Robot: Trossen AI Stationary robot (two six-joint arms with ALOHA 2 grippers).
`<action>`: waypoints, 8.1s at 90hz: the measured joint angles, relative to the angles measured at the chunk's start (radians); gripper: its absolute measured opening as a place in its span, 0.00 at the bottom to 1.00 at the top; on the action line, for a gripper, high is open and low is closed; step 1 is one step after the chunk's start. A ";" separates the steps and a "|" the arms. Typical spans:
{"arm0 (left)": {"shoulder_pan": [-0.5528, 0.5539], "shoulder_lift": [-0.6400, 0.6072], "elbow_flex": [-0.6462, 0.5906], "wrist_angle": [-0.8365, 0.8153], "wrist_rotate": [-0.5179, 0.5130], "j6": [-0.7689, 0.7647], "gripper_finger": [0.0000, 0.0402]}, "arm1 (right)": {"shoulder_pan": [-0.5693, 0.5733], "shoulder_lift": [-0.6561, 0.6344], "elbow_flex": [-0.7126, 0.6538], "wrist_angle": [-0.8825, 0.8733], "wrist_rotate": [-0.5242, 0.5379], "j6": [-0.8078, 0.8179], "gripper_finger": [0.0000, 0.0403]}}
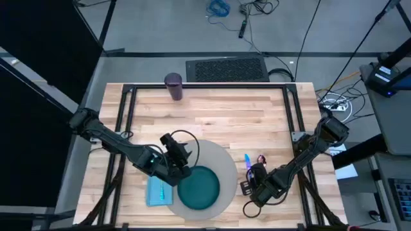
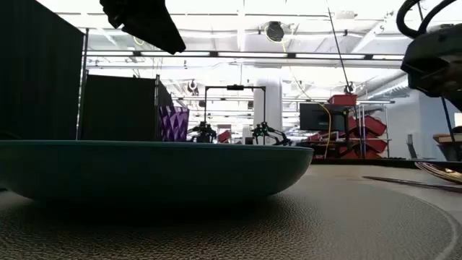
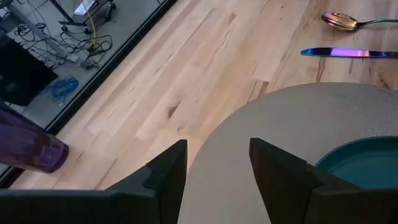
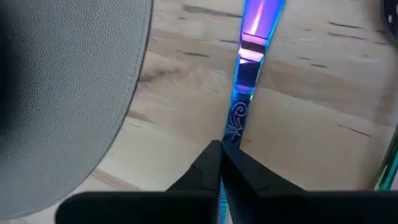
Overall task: Set table place
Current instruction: Adjust the blue table knife, then put the violet cup to the top of the gray placemat
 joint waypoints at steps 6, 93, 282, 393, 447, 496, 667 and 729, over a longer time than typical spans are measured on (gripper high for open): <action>0.000 0.000 0.000 0.000 0.000 -0.002 0.40 | 0.001 0.000 0.001 0.006 0.026 -0.010 0.00; 0.001 0.000 0.000 0.456 -0.004 0.208 0.40 | -0.085 -0.002 0.233 -0.072 0.283 -0.910 0.00; 0.927 -0.525 -0.244 0.265 0.263 0.187 0.24 | -1.191 0.076 0.410 0.542 -0.658 -1.977 0.08; 1.419 -0.029 -0.120 0.257 0.939 0.283 0.44 | -1.274 0.122 0.510 0.317 -0.650 -2.067 0.55; 0.998 0.009 -0.049 0.247 1.125 0.284 0.01 | -1.283 0.099 0.509 0.061 -0.626 -2.144 0.35; 0.801 0.148 0.413 -0.107 1.072 0.333 0.00 | -1.282 -0.588 0.088 0.117 -0.572 -2.013 0.15; 0.735 0.789 1.126 -0.605 1.018 0.572 0.02 | -1.178 -0.968 -0.233 0.155 -0.422 -1.887 0.16; 0.735 0.783 1.126 -0.580 1.015 0.571 0.18 | -1.151 -0.967 -0.233 0.153 -0.422 -1.887 0.16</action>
